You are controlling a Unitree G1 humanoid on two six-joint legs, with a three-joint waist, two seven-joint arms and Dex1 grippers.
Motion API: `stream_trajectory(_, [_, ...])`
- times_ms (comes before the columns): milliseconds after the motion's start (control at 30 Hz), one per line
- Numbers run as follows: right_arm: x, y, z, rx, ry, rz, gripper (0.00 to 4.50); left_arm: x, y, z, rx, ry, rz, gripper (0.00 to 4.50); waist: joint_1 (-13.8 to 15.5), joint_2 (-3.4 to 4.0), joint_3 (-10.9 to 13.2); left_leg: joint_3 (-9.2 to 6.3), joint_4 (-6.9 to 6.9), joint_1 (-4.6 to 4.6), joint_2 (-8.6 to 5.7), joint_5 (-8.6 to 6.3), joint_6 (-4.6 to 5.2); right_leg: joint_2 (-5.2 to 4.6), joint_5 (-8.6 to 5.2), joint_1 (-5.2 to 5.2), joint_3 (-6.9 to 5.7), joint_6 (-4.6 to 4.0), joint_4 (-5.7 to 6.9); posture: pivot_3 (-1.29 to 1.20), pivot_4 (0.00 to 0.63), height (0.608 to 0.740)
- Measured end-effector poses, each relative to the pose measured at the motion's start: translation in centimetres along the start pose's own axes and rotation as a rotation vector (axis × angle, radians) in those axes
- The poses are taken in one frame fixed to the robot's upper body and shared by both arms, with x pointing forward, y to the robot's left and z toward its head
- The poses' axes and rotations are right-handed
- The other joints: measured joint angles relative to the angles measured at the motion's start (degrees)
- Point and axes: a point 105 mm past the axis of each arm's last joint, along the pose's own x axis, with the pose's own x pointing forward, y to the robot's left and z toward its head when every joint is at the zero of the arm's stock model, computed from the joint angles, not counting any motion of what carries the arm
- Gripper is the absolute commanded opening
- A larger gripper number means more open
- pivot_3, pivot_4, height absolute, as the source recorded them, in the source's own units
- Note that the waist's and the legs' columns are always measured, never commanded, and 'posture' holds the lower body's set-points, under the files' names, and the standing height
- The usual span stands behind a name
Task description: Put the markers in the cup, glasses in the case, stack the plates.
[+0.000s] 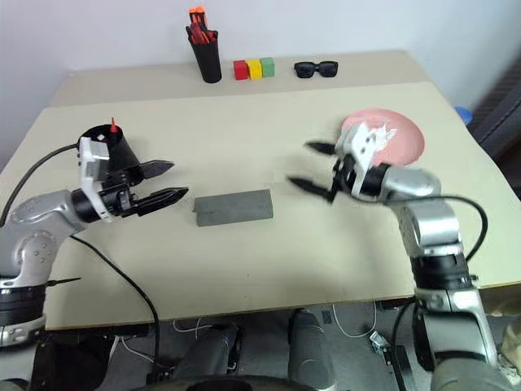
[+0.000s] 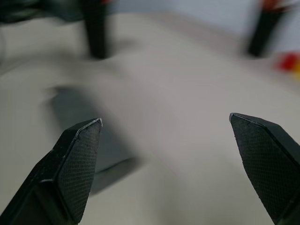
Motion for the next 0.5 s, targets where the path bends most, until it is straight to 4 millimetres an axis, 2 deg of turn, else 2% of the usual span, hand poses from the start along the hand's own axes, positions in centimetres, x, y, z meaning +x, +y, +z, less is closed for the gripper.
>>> stream_trajectory(100, [-0.6, 1.5, 1.2, -0.031, -0.002, 0.068, 4.46, -0.5, -0.7, -0.6, 0.009, 0.014, -0.006, 4.50, 0.43, -0.01, -0.01, -0.01, -0.01, 0.11, 0.06, 0.00, -0.01, 0.08, -0.01, 0.09, -0.01, -0.01, 0.02, 0.00, 0.150, 0.740])
stream_trajectory(200, [-0.7, 2.4, 1.3, -0.010, 0.008, 0.086, 4.46, -1.5, -0.5, -1.2, 0.015, 0.045, -0.002, 4.50, 0.47, -0.01, -0.01, 0.00, -0.01, 0.10, 0.07, 0.01, -0.01, 0.09, -0.01, 0.08, -0.01, -0.02, 0.03, 0.00, 0.150, 0.740])
stream_trajectory(300, [-1.2, 2.3, 1.3, 0.001, 0.022, 0.070, 4.46, -1.9, -0.1, -1.1, 0.044, 0.055, 0.011, 4.50, 0.58, -0.01, -0.01, 0.01, -0.01, 0.09, 0.06, 0.00, -0.01, 0.05, -0.01, 0.08, -0.01, -0.01, 0.00, 0.00, 0.150, 0.740])
stream_trajectory(500, [-2.0, 2.1, 0.7, 0.010, 0.069, 0.035, 4.46, -1.2, -0.1, -1.4, 0.065, 0.033, 0.010, 4.50, 0.54, -0.01, -0.01, 0.01, -0.01, 0.06, 0.06, 0.00, 0.00, 0.05, -0.01, 0.07, -0.01, -0.02, -0.05, 0.00, 0.150, 0.740])
